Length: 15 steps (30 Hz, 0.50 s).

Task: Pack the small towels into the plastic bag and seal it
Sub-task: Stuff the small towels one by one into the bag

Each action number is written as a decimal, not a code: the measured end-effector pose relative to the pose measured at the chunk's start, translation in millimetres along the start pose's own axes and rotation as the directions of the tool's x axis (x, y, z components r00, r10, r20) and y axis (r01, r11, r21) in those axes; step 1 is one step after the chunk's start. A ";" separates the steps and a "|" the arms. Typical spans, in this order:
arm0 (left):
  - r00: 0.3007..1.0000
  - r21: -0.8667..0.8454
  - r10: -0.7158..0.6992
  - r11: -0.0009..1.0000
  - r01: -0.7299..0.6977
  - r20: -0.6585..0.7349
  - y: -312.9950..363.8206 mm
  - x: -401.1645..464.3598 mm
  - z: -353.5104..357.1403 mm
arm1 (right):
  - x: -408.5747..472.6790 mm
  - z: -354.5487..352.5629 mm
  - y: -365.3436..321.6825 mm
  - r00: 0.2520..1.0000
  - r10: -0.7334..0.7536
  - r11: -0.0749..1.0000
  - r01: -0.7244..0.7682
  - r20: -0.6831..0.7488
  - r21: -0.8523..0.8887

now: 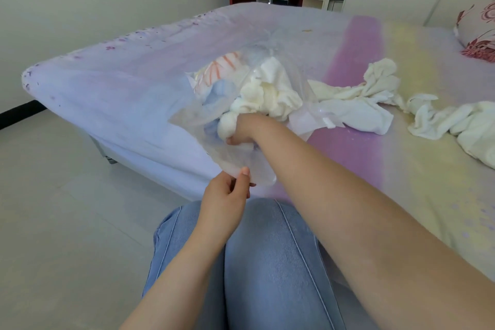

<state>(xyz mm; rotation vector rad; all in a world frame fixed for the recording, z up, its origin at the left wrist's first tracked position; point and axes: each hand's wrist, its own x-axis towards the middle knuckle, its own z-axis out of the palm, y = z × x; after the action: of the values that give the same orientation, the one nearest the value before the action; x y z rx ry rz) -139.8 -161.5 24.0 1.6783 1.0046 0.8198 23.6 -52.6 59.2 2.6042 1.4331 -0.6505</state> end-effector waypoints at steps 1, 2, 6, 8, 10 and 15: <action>1.000 -0.024 -0.019 1.000 0.019 0.000 0.2 -0.4 3.0 | -9.2 2.2 4.6 0.999 -0.035 0.999 0.035 -0.011 0.015; 0.999 -0.045 -0.034 0.998 0.034 0.005 0.4 -1.2 6.5 | -22.2 4.1 10.8 0.995 -0.093 0.996 0.093 -0.036 0.016; 0.999 -0.085 0.002 0.996 0.001 0.041 -0.9 -10.7 22.8 | -85.4 14.8 50.8 0.954 -0.212 0.960 0.244 -0.212 0.138; 0.997 -0.083 0.076 0.994 -0.073 0.031 -0.4 -17.6 29.4 | -111.8 23.4 70.7 0.908 -0.182 0.891 0.315 -0.377 0.326; 0.986 -0.065 0.159 0.986 -0.156 0.043 3.6 -22.8 35.9 | -125.6 34.4 88.8 0.779 -0.044 0.740 0.446 -0.625 0.503; 0.879 0.123 0.373 0.898 -0.423 0.298 26.4 -25.2 62.3 | -106.5 47.2 157.8 0.364 0.627 0.267 0.730 -0.689 0.629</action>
<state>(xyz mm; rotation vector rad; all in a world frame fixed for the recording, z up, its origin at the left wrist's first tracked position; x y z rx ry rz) -90.1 -213.6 29.2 2.1370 0.5628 0.7487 89.1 -236.7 41.9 4.5950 1.5321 0.5564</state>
